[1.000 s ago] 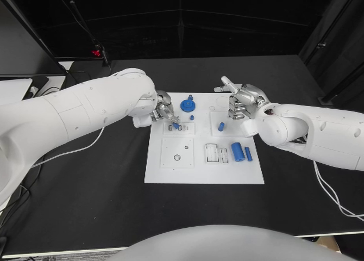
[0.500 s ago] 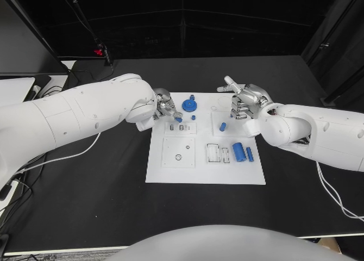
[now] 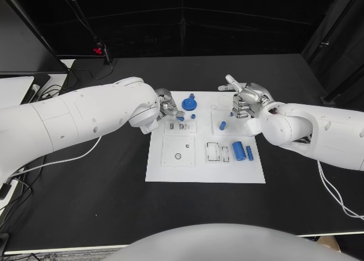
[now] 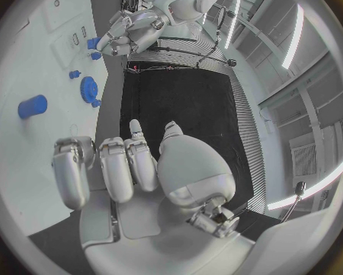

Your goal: Assemble the parts on the task board

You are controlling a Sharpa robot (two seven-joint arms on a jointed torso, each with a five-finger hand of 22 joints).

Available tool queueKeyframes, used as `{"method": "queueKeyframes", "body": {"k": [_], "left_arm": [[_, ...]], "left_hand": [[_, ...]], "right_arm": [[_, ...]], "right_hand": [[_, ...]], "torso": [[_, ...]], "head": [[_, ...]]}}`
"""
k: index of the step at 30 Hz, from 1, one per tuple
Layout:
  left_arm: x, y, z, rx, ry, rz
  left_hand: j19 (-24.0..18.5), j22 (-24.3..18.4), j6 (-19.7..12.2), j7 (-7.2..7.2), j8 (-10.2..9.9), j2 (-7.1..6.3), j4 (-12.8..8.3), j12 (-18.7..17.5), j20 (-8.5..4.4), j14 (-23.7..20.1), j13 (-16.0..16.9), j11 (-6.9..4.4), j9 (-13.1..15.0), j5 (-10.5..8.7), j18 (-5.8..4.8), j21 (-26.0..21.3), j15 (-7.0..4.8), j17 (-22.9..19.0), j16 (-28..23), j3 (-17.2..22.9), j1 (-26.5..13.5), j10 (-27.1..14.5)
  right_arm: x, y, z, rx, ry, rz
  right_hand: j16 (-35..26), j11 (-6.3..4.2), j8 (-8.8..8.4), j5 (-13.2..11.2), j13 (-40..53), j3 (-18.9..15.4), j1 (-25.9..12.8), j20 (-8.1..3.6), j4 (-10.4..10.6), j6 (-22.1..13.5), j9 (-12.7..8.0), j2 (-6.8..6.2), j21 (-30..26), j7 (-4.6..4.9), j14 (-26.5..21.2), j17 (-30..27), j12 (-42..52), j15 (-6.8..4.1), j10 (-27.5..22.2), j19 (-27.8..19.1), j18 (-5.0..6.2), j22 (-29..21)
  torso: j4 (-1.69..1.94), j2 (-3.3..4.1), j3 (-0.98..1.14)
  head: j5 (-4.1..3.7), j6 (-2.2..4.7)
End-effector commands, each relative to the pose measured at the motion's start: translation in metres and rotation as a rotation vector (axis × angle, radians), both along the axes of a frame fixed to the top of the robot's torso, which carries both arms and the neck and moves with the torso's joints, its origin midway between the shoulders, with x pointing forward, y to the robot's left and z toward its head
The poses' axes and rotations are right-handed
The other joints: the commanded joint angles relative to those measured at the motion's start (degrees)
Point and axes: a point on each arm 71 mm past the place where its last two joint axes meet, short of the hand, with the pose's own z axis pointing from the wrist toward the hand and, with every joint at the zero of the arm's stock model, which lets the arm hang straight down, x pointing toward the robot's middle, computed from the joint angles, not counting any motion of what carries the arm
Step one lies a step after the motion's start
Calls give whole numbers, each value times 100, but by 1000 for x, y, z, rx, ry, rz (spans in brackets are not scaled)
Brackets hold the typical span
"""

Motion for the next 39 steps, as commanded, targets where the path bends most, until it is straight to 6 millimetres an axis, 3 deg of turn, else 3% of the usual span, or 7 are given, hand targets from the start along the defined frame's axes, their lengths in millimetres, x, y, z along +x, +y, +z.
{"method": "queueKeyframes", "body": {"k": [1,18,39], "left_arm": [[0,4,0,28,-17,35],[-8,6,-3,50,-51,31],[-10,4,-18,55,-32,36]], "left_hand": [[597,1509,63,-53,24,29,-216,20,3,591,1506,12,66,26,-37,18,-17,1509,5,261,-34,597],[597,1509,51,-56,26,43,-170,20,2,591,1506,8,63,54,-37,18,-20,1509,5,294,-55,597],[597,1509,31,-54,29,48,-74,20,0,591,1506,8,57,85,-37,18,-21,1509,5,346,-109,597]], "right_arm": [[0,2,2,9,-12,11],[0,2,2,10,-12,12],[-1,0,2,9,-14,10]], "right_hand": [[14,16,30,38,1508,44,36,-27,7,-32,-10,36,-25,355,595,1510,15,-7,606,400,23,1407],[14,16,31,38,1508,45,36,-27,7,-34,-10,35,-26,355,595,1510,15,-7,606,398,24,1406],[14,17,32,38,1508,46,35,-27,8,-36,-10,35,-28,355,595,1510,15,-7,606,397,24,1405]], "torso": [[1,1,-1],[-1,0,0],[0,3,-2]], "head": [[0,-8],[42,-19],[12,-46]]}}
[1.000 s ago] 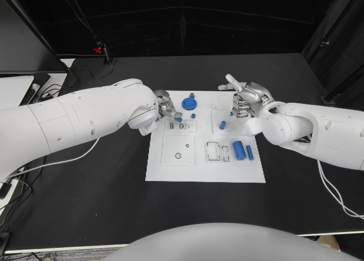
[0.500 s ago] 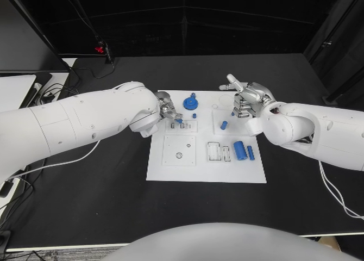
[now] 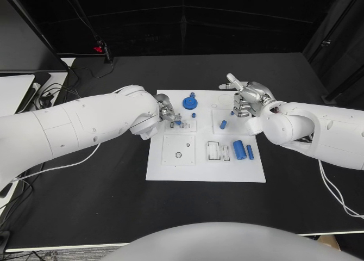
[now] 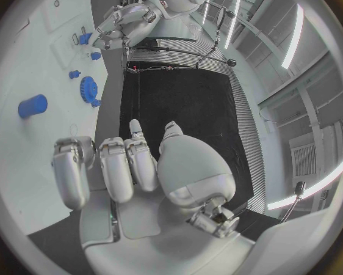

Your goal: Assemble the parts on the task board

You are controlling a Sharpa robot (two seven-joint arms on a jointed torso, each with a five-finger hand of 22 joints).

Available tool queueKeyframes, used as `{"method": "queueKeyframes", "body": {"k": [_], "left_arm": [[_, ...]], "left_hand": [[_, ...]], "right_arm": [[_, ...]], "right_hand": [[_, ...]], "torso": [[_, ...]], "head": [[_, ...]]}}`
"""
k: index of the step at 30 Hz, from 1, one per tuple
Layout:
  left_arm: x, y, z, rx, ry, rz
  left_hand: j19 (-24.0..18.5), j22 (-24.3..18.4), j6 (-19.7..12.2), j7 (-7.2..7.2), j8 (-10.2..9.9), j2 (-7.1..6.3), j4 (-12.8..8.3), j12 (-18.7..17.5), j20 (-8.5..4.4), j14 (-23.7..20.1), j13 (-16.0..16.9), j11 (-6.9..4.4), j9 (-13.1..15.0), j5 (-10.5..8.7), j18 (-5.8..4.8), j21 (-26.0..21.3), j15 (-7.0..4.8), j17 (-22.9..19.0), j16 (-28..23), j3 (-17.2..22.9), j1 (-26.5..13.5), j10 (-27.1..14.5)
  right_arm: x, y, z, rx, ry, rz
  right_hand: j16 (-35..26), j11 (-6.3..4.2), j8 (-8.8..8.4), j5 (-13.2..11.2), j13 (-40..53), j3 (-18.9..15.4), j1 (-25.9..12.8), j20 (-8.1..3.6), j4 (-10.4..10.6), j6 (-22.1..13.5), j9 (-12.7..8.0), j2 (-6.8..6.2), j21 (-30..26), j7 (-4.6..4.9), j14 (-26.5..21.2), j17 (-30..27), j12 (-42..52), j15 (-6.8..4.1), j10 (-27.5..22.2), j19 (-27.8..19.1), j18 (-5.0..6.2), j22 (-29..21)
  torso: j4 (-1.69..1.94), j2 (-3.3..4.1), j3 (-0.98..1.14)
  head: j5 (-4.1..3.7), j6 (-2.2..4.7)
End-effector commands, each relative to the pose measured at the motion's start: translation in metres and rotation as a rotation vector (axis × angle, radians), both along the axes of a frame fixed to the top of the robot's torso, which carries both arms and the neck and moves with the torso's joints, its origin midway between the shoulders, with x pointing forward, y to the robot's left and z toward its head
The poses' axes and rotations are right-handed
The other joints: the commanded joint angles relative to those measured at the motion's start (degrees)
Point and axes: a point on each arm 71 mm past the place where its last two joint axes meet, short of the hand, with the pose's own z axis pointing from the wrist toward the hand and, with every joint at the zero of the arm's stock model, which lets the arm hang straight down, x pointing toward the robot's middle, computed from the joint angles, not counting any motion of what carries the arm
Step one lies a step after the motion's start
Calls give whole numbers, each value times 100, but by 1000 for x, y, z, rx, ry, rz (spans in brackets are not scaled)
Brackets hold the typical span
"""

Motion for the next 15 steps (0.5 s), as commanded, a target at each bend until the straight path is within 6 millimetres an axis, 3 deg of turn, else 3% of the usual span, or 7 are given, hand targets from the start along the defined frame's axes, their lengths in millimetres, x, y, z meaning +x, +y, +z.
{"method": "queueKeyframes", "body": {"k": [1,15], "left_arm": [[0,-2,0,10,-2,1],[-1,-8,-2,29,24,-24]], "left_hand": [[597,1509,29,-54,21,47,-124,20,0,590,1506,8,2,29,-37,18,-21,1509,5,180,-22,597],[597,1509,13,-51,22,42,-21,20,0,590,1506,11,-7,29,-37,18,-20,1509,5,214,-96,597]], "right_arm": [[0,1,2,8,-12,9],[0,2,2,9,-12,11]], "right_hand": [[14,17,33,38,1508,31,34,-27,-8,-38,-6,35,-29,355,595,1510,15,-7,606,395,25,1404],[14,17,33,38,1508,31,34,-27,-8,-38,-6,35,-29,355,595,1510,15,-7,606,395,25,1404]], "torso": [[2,4,-3],[-1,1,0]], "head": [[-7,-9],[-12,-20]]}}
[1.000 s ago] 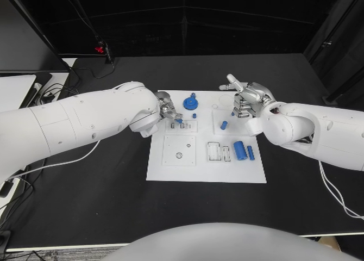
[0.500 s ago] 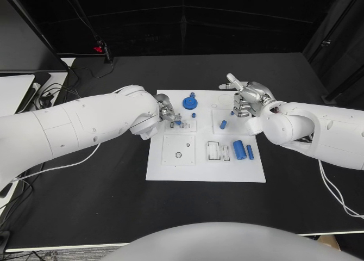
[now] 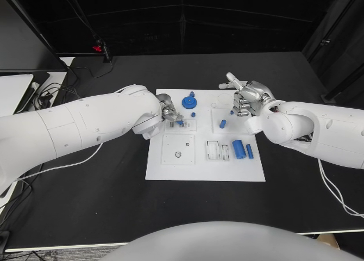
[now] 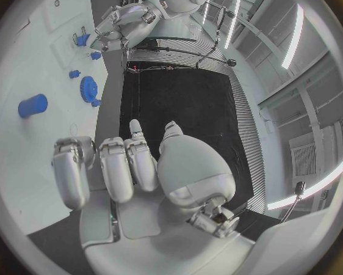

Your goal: Assemble the parts on the task board

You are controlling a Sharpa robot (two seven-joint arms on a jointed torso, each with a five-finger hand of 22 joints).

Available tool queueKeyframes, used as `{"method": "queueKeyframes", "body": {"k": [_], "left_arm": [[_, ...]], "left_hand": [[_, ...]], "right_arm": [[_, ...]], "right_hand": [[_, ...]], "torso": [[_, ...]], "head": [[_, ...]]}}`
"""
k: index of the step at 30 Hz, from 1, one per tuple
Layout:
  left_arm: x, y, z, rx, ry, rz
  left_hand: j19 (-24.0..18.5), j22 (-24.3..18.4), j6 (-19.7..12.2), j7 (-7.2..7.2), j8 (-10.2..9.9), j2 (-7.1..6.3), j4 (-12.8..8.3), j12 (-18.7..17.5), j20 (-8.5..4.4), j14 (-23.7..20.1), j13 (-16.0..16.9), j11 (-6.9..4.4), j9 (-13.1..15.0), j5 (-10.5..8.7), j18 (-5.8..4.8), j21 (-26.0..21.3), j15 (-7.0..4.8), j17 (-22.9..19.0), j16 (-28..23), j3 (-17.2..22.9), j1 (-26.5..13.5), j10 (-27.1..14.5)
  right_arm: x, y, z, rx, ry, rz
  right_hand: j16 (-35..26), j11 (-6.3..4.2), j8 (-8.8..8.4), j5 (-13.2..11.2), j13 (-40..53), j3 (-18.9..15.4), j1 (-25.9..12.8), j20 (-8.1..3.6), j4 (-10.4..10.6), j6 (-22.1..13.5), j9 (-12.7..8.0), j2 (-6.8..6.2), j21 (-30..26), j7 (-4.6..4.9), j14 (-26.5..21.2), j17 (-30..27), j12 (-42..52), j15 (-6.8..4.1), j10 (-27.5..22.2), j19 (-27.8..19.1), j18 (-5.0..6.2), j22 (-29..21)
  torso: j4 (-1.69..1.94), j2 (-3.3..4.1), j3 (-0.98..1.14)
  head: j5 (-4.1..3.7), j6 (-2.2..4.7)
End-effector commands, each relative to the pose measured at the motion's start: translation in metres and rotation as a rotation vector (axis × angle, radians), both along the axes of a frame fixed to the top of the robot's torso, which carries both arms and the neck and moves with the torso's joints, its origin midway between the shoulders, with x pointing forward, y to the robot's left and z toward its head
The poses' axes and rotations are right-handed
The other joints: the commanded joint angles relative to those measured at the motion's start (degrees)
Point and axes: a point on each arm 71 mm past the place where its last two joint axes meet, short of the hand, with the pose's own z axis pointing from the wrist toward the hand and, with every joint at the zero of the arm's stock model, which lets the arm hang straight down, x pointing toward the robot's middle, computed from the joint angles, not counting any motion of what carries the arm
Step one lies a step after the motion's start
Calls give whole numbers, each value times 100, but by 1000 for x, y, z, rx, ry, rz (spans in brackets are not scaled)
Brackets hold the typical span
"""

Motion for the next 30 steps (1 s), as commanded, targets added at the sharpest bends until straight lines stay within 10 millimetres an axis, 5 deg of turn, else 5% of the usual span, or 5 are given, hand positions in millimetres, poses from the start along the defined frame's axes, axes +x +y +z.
{"method": "queueKeyframes", "body": {"k": [1,30], "left_arm": [[-1,0,-2,26,23,-13],[-1,3,-4,37,39,-15]], "left_hand": [[597,1509,13,-51,32,5,-96,20,0,591,1506,11,-6,30,-37,18,-19,1509,5,137,-58,598],[597,1509,5,-46,27,10,-56,20,2,591,1506,15,-18,3,-37,18,-17,1509,5,149,-121,598]], "right_arm": [[0,2,2,9,-11,11],[0,1,2,9,-12,11]], "right_hand": [[14,17,33,38,1508,31,34,-27,-8,-38,-7,35,-29,355,595,1510,15,-7,606,395,26,1404],[14,17,35,39,1508,34,33,-27,-7,-41,-7,36,-30,355,595,1510,15,-7,606,393,26,1403]], "torso": [[1,-2,2],[-1,0,0]], "head": [[3,-7],[9,-17]]}}
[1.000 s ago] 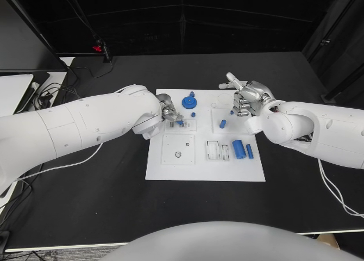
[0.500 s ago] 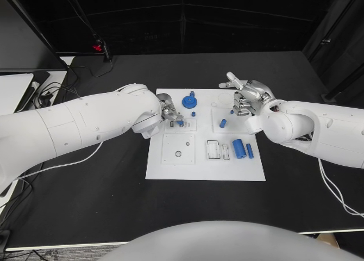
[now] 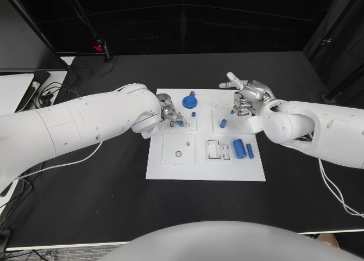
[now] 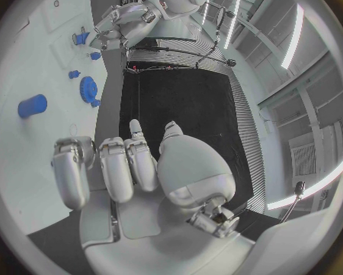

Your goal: Assemble the parts on the task board

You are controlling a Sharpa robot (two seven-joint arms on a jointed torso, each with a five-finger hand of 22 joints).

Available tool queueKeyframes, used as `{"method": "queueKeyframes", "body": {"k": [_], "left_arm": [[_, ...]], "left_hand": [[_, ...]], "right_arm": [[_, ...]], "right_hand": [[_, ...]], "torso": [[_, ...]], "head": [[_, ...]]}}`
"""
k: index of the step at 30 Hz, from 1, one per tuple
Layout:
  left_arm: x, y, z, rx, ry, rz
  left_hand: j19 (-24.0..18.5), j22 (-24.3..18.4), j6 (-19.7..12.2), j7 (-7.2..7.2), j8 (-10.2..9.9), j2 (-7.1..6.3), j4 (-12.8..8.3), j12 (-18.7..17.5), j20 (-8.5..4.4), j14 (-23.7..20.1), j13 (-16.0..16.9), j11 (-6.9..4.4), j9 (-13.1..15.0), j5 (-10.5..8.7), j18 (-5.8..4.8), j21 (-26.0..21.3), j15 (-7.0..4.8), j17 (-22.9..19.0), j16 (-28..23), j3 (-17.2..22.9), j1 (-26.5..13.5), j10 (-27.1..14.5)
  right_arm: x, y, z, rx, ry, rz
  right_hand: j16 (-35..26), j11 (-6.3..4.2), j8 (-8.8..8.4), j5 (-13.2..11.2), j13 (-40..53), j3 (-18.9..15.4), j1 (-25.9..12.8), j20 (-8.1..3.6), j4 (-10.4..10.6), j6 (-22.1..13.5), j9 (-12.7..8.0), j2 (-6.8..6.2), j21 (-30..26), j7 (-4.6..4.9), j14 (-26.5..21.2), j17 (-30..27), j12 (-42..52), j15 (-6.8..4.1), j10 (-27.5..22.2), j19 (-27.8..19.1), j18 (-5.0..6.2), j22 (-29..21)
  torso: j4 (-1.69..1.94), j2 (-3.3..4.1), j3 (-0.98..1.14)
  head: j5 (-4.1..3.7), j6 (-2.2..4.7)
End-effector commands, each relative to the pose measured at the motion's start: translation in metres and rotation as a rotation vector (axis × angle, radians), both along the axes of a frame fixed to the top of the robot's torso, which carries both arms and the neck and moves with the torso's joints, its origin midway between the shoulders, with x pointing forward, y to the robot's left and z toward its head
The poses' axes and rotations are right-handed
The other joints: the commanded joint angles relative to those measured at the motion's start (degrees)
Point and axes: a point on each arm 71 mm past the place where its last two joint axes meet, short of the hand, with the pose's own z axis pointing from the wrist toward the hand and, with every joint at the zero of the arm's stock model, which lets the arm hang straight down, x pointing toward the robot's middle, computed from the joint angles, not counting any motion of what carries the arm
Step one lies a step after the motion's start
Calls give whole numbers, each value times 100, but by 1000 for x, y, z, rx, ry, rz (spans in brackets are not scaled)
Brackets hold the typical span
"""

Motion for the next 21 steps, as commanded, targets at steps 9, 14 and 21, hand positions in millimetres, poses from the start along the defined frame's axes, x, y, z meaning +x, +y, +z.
{"method": "queueKeyframes", "body": {"k": [9,14,21], "left_arm": [[-1,-2,-5,41,38,-10],[-2,-3,-5,46,46,-19],[-2,-2,-6,47,49,-22]], "left_hand": [[597,1509,0,-39,2,83,-29,20,5,591,1507,21,-28,-19,-37,18,-12,1509,5,84,-124,598],[597,1509,0,-40,1,85,-30,20,5,591,1507,22,-30,-23,-37,18,-11,1509,5,85,-131,598],[597,1509,-1,-42,0,86,-34,20,5,591,1507,21,-31,-25,-37,18,-11,1509,5,88,-132,598]], "right_arm": [[0,3,2,10,-10,13],[0,2,2,9,-10,11],[0,2,2,9,-11,11]], "right_hand": [[14,17,35,39,1508,34,33,-27,-7,-41,-8,36,-30,355,595,1506,15,-7,606,393,26,1403],[14,17,35,39,1508,34,33,-27,-7,-41,-8,36,-30,355,595,1506,15,-7,606,393,26,1403],[14,17,35,39,1508,34,33,-27,-7,-41,-8,36,-30,355,595,1506,15,-7,606,393,26,1403]], "torso": [[-19,6,-3],[-3,9,-4],[-8,7,-3]], "head": [[4,-21],[0,-26],[-6,-31]]}}
